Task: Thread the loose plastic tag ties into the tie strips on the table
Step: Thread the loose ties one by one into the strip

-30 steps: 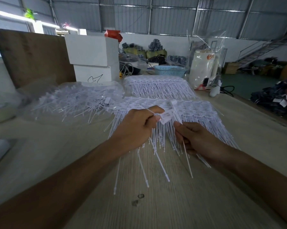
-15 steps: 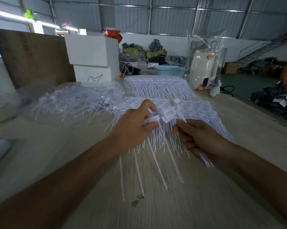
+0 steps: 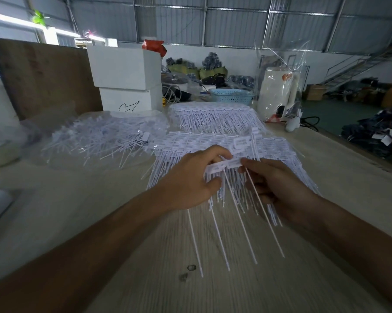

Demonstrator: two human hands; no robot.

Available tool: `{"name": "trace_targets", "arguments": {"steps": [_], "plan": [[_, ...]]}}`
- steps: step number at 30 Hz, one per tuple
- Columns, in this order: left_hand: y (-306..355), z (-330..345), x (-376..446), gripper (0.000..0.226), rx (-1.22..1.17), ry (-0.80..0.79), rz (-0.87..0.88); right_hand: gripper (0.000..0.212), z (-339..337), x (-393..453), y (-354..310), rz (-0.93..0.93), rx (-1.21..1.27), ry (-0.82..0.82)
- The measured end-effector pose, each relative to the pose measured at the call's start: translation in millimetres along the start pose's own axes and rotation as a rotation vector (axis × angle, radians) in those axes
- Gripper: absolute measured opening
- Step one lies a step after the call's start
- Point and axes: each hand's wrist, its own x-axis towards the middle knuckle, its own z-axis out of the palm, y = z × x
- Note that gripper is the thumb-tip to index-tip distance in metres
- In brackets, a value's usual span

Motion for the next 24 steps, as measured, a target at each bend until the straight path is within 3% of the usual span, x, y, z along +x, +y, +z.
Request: {"name": "trace_targets", "arguments": {"steps": [5, 8, 13, 17, 24], "plan": [[0.6, 3.6, 0.7, 0.028, 0.185, 0.043, -0.016, 0.026, 2.2, -1.8, 1.5, -0.06, -0.075, -0.024], [-3.3, 3.7, 2.4, 0.02, 0.256, 0.083, -0.016, 0.028, 0.8, -0.8, 1.8, -0.198, -0.21, -0.043], [-9.2, 1.6, 2.2, 0.007, 0.065, 0.017, 0.005, 0.037, -2.5, 1.1, 1.7, -0.435, -0.493, -0.037], [-13.5, 0.9, 3.6, 0.003, -0.066, -0.028, 0.025, 0.022, -1.7, -0.9, -0.2, -0.508, -0.536, -0.095], [-12.7, -1.1, 6.5, 0.008, -0.222, -0.055, -0.058, 0.027, -0.8, -0.4, -0.7, -0.553, -0.616, -0.095]]}}
